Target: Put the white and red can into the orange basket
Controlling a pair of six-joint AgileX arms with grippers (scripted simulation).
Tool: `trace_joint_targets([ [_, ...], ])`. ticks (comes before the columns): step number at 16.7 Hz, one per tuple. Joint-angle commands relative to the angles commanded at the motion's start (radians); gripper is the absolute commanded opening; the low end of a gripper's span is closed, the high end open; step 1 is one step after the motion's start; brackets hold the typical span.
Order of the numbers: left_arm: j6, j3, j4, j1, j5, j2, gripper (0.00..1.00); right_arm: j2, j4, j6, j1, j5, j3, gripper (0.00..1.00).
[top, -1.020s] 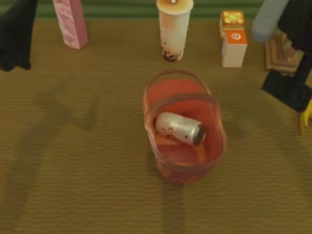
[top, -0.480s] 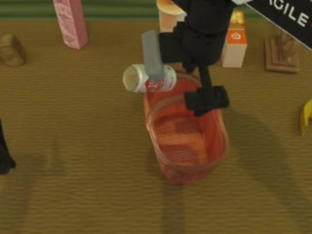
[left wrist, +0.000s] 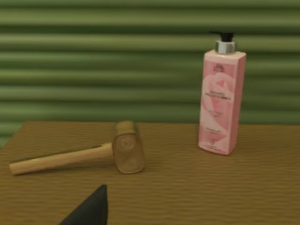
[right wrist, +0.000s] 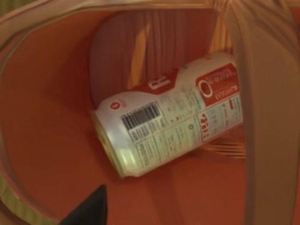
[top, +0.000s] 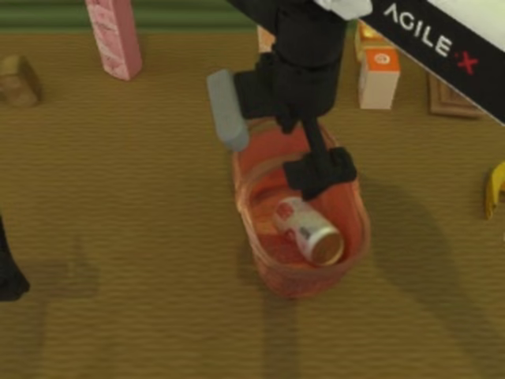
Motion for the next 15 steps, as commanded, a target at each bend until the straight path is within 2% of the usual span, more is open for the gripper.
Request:
trace_joint_targets([
  [12, 0.0, 0.0, 0.0, 0.0, 0.0, 0.0, 1.0, -0.035, 0.107, 0.0, 0.001, 0.0, -0.142, 1.0],
  [15, 0.0, 0.0, 0.0, 0.0, 0.0, 0.0, 1.0, -0.035, 0.107, 0.0, 0.001, 0.0, -0.142, 0.77],
])
